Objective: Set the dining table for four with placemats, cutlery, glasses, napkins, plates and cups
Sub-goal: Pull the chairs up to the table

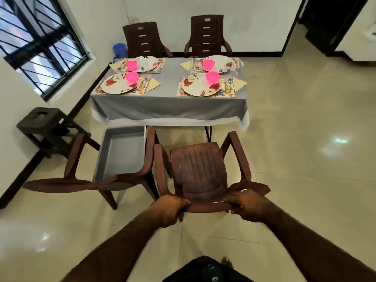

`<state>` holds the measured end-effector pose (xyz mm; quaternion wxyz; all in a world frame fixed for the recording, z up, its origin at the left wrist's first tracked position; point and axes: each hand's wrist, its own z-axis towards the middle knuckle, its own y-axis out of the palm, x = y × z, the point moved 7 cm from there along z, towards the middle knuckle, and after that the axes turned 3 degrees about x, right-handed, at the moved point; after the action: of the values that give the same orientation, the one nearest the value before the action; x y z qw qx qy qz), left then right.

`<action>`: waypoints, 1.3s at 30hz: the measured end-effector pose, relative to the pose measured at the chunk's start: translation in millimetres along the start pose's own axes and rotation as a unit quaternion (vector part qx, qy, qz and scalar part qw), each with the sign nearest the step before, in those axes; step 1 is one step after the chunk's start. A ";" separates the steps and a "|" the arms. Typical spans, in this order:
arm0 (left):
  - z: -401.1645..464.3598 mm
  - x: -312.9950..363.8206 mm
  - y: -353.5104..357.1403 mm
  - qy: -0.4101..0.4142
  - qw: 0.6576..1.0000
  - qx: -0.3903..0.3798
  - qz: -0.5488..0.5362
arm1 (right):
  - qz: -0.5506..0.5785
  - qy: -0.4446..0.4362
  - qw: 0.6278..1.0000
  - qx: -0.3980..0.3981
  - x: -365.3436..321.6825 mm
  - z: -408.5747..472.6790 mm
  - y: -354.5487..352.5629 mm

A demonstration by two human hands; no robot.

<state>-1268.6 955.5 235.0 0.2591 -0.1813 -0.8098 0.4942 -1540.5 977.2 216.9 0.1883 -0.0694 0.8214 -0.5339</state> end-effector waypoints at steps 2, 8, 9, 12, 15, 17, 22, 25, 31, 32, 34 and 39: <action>5.5 -9.5 -9.9 -0.022 1.000 -0.002 0.004 | -0.009 -0.004 1.000 0.013 3.3 7.0 -2.3; 27.2 -57.6 -37.6 -0.112 0.993 -0.036 0.004 | 0.028 0.007 0.998 0.052 -14.8 49.2 -23.5; 31.3 -63.3 -40.5 -0.121 0.992 -0.035 0.015 | 0.026 0.010 0.998 0.058 -16.8 56.5 -27.4; 48.4 -75.8 -47.4 -0.124 0.992 -0.034 0.015 | 0.039 0.028 0.997 0.052 -13.6 73.8 -36.2; 64.9 -89.1 -62.8 -0.108 0.993 -0.022 0.047 | 0.033 0.048 0.996 0.065 -2.4 89.8 -52.0; 71.1 -104.1 -72.0 -0.106 0.992 -0.011 0.071 | -0.002 0.067 0.993 0.093 4.6 101.4 -64.8; 73.1 -132.0 -78.6 -0.064 0.993 0.011 0.094 | -0.012 0.131 0.985 0.115 31.3 108.5 -62.8; 69.9 -146.5 -77.6 -0.032 0.997 -0.005 0.066 | -0.016 0.138 0.984 0.108 25.5 103.3 -59.3; 78.7 -156.2 -84.4 -0.007 0.997 -0.024 0.073 | -0.073 0.154 0.978 0.119 7.0 108.4 -63.4; 80.0 -157.3 -83.5 -0.007 0.997 -0.028 0.074 | -0.084 0.146 0.977 0.128 7.7 109.0 -63.0; 85.7 -158.1 -85.0 -0.009 0.997 -0.029 0.076 | -0.112 0.125 0.974 0.151 12.8 108.7 -65.1; 117.4 -156.5 -104.0 -0.028 0.998 -0.012 0.053 | -0.126 0.135 0.972 0.147 40.7 119.3 -85.6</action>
<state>-1217.5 740.2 246.2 0.2073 -0.2134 -0.8117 0.5026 -1539.7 826.9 241.9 0.0153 -0.0712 0.7363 -0.6727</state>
